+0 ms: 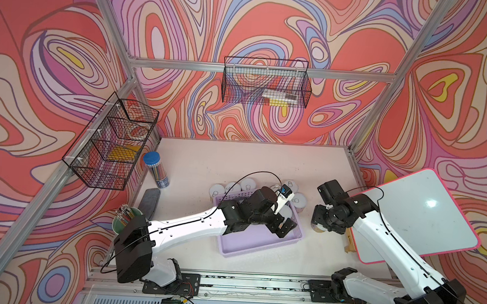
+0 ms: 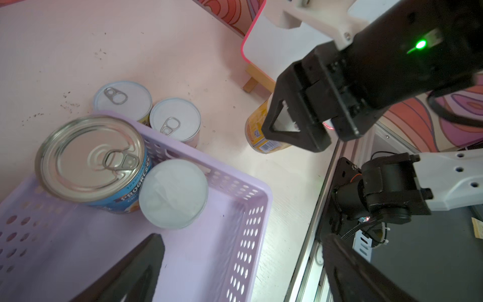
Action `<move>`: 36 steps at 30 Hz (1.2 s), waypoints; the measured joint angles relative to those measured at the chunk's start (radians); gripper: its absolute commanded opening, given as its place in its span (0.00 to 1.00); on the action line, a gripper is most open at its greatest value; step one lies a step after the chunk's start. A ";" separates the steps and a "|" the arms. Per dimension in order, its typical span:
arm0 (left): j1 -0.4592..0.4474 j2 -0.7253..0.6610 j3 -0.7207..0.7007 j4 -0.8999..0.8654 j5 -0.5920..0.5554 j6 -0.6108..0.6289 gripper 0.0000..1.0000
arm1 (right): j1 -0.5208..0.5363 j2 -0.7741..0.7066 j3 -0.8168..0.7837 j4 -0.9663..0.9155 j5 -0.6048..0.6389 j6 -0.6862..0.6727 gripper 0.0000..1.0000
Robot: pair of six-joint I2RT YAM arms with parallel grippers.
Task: Put the canned food in the basket
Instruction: Pick up the canned food from the center of the board.
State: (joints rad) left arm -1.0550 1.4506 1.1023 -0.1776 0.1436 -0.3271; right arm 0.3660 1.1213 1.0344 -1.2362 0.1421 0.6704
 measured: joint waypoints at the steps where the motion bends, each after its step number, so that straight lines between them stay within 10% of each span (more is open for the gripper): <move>1: 0.000 -0.013 -0.017 0.001 -0.009 -0.011 0.99 | 0.000 -0.004 0.000 0.000 -0.013 -0.008 0.00; 36: 0.269 -0.304 -0.334 0.050 0.035 -0.239 0.99 | 0.441 0.247 0.148 0.164 -0.209 -0.001 0.00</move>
State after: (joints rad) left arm -0.7856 1.1465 0.7685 -0.1276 0.1791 -0.5659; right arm 0.8074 1.3685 1.1824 -1.0725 -0.0669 0.6697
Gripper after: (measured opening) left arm 0.991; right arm 0.682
